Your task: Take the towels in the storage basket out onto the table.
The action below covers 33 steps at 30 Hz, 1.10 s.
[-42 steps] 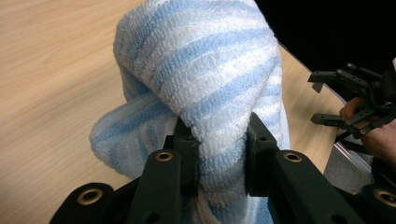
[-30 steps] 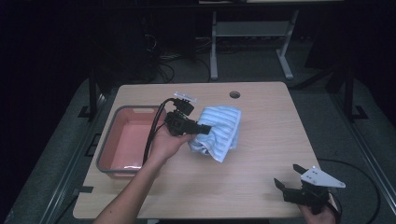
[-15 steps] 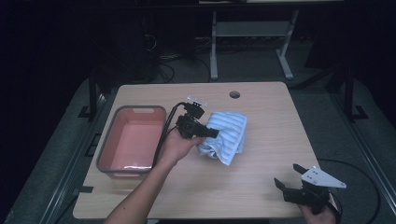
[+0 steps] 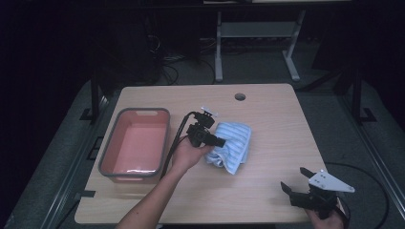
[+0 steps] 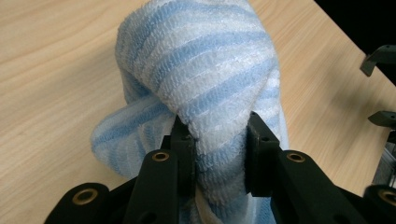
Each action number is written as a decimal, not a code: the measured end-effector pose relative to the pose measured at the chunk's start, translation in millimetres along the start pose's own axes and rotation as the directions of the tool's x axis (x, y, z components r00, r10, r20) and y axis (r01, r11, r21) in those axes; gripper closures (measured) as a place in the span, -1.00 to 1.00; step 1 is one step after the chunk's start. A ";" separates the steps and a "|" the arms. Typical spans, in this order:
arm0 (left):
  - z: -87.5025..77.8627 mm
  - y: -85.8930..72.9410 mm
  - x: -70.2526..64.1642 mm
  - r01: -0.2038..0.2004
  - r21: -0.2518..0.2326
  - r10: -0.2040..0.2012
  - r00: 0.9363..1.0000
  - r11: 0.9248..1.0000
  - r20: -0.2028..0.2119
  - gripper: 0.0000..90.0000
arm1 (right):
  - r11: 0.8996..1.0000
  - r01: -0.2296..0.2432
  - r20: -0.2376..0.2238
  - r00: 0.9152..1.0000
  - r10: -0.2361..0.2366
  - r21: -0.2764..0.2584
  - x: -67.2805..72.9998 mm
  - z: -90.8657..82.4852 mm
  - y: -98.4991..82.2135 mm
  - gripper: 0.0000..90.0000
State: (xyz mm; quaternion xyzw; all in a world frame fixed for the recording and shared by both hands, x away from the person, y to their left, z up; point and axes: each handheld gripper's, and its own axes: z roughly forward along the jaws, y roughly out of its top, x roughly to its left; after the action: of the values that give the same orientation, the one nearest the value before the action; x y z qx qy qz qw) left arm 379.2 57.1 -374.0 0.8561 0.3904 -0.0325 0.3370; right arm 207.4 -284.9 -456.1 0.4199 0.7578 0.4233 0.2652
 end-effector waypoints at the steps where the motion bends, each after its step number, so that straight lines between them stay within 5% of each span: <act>1: 2.2 -0.9 0.3 0.002 0.005 -0.002 1.000 1.000 0.000 0.54 | 1.000 0.001 -0.001 1.000 -0.001 0.000 0.1 0.1 0.0 -0.69; 33: 42.2 -15.7 -6.2 0.020 0.040 -0.019 1.000 0.999 -0.010 0.24 | 1.000 0.005 -0.003 1.000 -0.005 -0.001 1.3 0.7 0.8 -0.69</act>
State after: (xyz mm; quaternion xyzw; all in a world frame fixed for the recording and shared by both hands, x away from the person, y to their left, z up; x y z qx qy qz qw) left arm 372.7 35.1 -413.2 0.8591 0.3995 -0.0396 0.3175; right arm 207.6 -283.2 -455.8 0.4174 0.7588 0.4238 0.2653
